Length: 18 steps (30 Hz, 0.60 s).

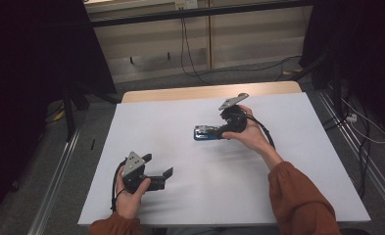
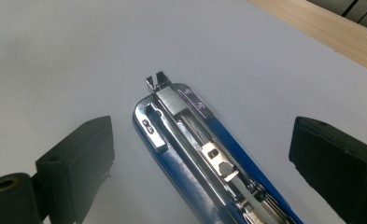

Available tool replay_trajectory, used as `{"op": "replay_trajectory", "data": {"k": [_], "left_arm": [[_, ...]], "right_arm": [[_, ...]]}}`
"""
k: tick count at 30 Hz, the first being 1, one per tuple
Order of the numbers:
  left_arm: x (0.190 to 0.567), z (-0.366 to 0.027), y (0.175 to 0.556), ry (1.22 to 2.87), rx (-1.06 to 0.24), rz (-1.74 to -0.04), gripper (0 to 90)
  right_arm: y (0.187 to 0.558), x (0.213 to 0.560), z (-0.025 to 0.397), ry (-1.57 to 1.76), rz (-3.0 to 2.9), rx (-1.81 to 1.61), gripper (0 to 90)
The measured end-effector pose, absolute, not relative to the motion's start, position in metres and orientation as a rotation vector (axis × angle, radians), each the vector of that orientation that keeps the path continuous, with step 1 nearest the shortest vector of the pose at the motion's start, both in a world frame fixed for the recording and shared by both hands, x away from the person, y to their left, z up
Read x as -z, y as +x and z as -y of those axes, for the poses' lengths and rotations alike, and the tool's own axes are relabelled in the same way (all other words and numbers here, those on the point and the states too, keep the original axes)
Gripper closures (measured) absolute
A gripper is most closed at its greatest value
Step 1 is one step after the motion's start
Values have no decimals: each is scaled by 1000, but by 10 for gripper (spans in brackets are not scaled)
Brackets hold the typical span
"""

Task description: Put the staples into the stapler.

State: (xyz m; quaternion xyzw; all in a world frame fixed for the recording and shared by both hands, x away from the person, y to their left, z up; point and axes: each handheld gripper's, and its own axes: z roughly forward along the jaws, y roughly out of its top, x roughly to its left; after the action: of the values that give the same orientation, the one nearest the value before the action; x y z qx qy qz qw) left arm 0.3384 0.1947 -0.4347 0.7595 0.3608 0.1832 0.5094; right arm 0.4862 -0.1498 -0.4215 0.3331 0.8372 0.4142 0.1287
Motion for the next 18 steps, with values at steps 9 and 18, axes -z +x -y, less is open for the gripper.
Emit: {"op": "replay_trajectory", "data": {"k": [9, 18], "left_arm": [[436, -195, 339, 1827, -436, -883, 41], [437, -188, 343, 1858, -419, -850, 41]], "right_arm": [[475, 424, 161, 1035, -2345, -1227, 61], [459, 424, 182, 1091, -2276, -1245, 61]]}}
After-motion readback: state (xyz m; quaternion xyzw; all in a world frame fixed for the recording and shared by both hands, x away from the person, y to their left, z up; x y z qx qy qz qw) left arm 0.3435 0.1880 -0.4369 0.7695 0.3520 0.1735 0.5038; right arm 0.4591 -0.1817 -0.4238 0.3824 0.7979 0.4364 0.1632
